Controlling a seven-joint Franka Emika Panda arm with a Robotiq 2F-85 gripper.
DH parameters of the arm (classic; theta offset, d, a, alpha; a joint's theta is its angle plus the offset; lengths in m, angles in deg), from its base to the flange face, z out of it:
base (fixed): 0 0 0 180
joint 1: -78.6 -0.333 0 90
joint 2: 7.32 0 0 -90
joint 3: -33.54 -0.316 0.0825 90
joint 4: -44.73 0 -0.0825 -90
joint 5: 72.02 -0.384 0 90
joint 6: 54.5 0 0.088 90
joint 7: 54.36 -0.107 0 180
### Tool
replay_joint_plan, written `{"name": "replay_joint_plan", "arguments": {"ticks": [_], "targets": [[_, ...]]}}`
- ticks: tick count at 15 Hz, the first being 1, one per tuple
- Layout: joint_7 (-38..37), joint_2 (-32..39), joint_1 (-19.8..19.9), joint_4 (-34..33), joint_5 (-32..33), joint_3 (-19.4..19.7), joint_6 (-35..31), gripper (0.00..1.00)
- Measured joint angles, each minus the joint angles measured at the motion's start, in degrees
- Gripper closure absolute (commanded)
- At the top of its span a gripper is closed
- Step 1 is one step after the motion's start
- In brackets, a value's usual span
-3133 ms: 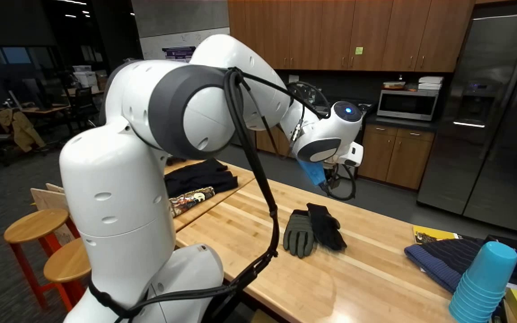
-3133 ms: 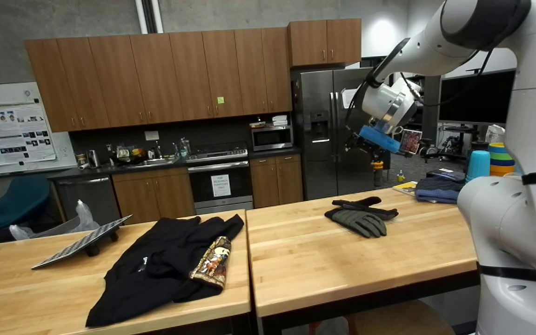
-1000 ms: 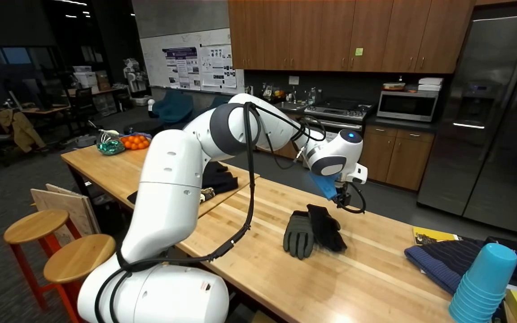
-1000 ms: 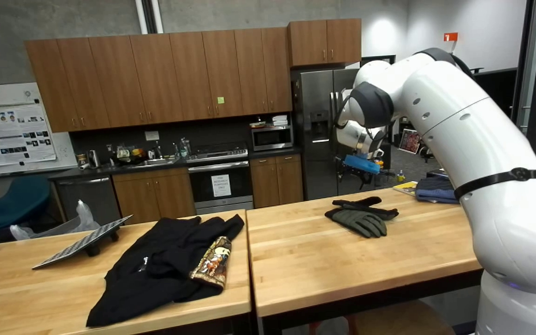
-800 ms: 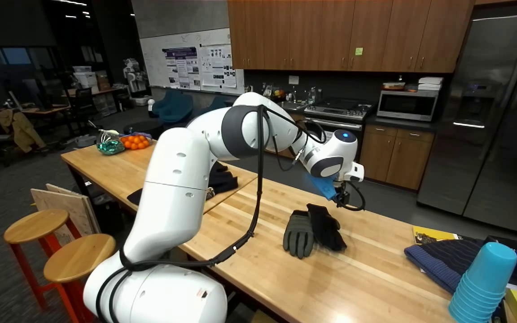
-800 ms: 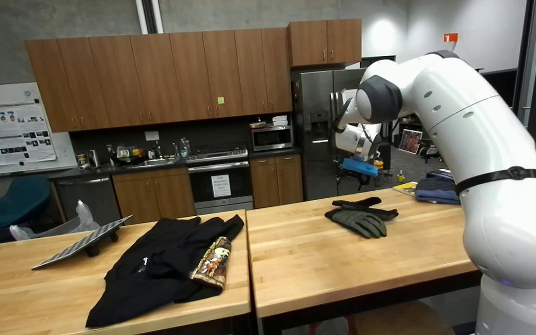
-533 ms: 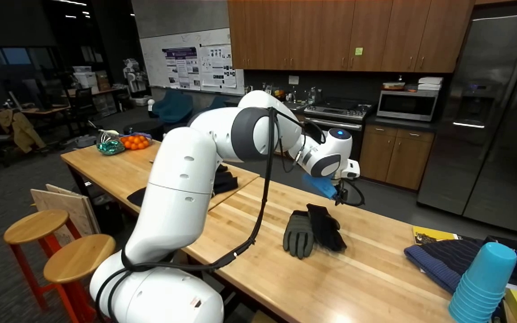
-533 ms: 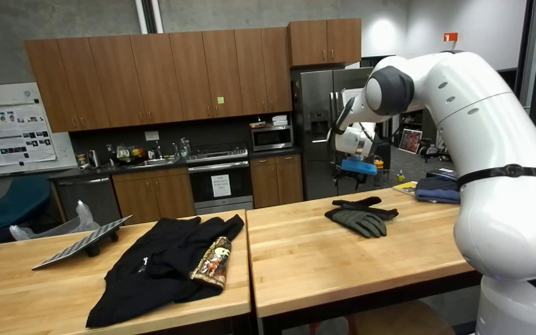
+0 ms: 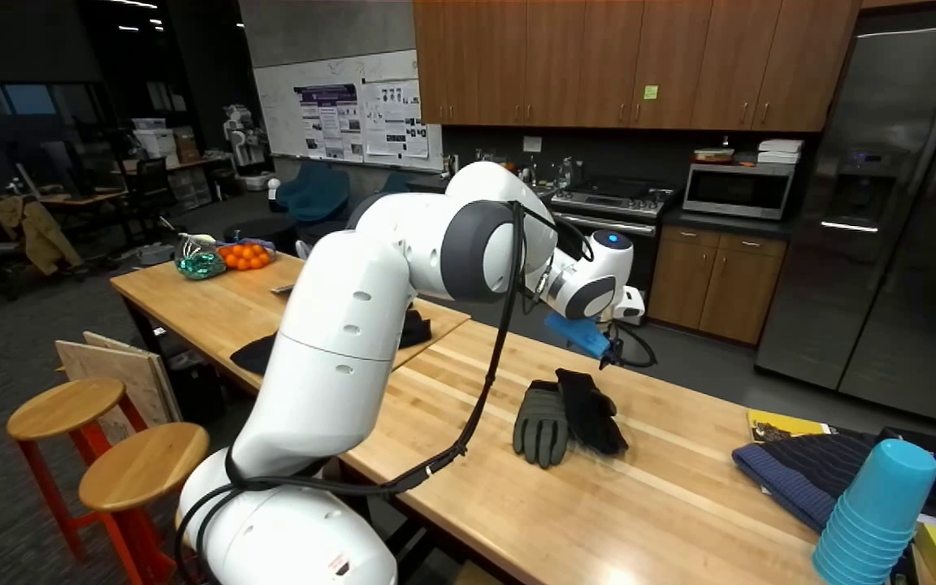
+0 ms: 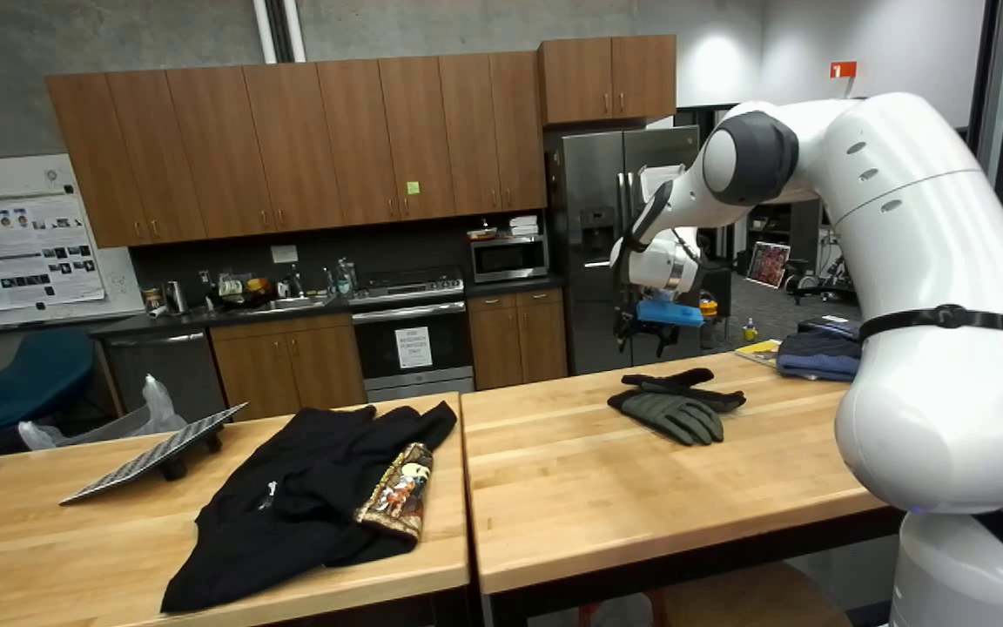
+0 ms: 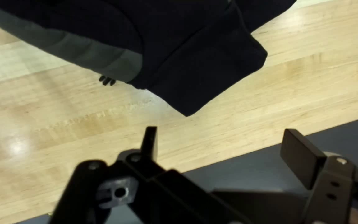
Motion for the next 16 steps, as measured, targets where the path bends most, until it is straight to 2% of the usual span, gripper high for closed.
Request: {"name": "replay_joint_plan", "arguments": {"ticks": [4, 10, 16], "targets": [[4.0, -0.1, 2.3, -0.1, 0.3, -3.0, 3.3, 0.00], [9.2, -0.6, 2.7, -0.4, 5.2, -4.4, 9.7, 0.00], [10.1, -0.6, 2.4, -0.6, 9.1, -4.5, 8.9, 0.00]]}}
